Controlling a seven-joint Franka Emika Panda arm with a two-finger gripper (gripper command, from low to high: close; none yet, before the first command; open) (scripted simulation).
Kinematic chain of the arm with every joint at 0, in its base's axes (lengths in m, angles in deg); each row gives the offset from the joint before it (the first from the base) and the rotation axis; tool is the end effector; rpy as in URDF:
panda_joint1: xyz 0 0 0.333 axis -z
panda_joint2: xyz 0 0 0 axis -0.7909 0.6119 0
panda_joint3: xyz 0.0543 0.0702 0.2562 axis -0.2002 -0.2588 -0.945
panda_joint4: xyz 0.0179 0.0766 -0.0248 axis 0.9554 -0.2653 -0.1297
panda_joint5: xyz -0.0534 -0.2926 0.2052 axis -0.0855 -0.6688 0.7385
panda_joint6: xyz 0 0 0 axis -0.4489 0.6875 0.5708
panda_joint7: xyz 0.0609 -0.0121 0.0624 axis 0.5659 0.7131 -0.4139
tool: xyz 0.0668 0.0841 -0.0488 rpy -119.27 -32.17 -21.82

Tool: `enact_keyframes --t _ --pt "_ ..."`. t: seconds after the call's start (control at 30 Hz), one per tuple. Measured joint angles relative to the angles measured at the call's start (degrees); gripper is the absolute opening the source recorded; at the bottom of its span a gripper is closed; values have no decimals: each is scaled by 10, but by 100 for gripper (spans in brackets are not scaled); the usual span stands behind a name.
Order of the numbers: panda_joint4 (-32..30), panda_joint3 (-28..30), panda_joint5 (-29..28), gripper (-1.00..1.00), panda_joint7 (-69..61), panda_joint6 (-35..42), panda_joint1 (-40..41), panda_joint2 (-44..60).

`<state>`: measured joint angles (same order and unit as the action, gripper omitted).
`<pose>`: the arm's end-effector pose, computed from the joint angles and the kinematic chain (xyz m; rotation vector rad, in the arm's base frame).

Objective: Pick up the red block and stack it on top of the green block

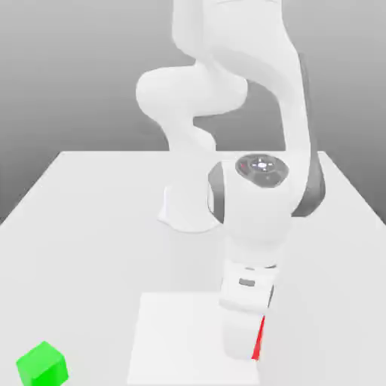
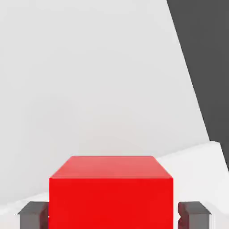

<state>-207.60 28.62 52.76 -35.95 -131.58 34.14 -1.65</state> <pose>0.4071 0.0831 0.1292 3.0481 0.7561 -0.0007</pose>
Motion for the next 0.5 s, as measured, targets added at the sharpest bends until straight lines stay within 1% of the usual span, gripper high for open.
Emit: enact_keyframes --t 0.1,0.27,0.33,0.5 --pt "1 -2 1 -100 -2 -4 2 5" --pt "-13 13 -32 -100 22 70 -6 -84" --pt "9 40 -26 -100 51 100 15 -88" --pt "79 118 10 -100 125 153 81 -61"
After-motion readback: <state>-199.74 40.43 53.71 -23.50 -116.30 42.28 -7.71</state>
